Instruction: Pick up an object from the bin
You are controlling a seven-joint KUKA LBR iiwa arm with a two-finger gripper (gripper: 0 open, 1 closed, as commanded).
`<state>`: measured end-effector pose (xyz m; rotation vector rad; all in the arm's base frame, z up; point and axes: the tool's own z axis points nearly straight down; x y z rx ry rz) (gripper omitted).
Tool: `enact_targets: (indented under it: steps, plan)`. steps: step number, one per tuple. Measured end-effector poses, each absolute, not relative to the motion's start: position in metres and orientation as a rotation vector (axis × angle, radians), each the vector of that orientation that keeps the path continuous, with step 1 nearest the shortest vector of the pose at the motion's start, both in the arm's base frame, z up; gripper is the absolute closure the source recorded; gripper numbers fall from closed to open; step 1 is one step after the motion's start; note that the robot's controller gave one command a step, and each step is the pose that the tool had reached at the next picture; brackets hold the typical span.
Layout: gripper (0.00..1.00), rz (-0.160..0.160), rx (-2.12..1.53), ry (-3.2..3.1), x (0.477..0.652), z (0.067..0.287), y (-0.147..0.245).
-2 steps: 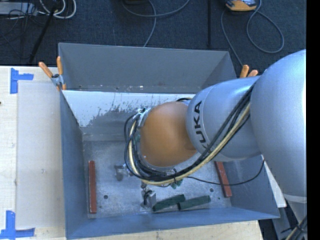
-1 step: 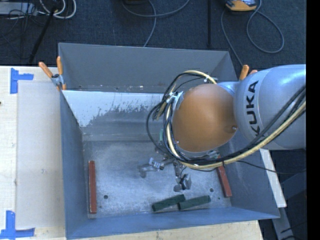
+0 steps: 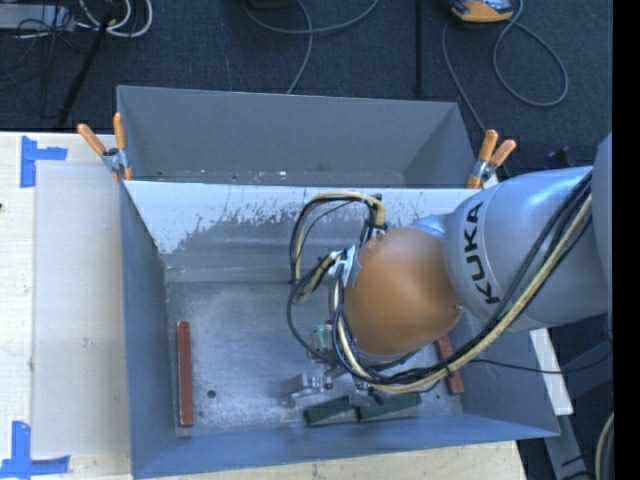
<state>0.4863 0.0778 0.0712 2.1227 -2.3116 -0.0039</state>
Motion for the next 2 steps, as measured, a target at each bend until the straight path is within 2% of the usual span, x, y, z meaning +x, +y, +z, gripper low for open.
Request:
enact_targets:
  steps: [1,2]
  plan:
    - [1.00,0.003,2.125,-2.325,0.4899,0.0745,0.0785]
    - [0.00,-0.003,2.120,-2.321,0.4875,0.0726,0.0784]
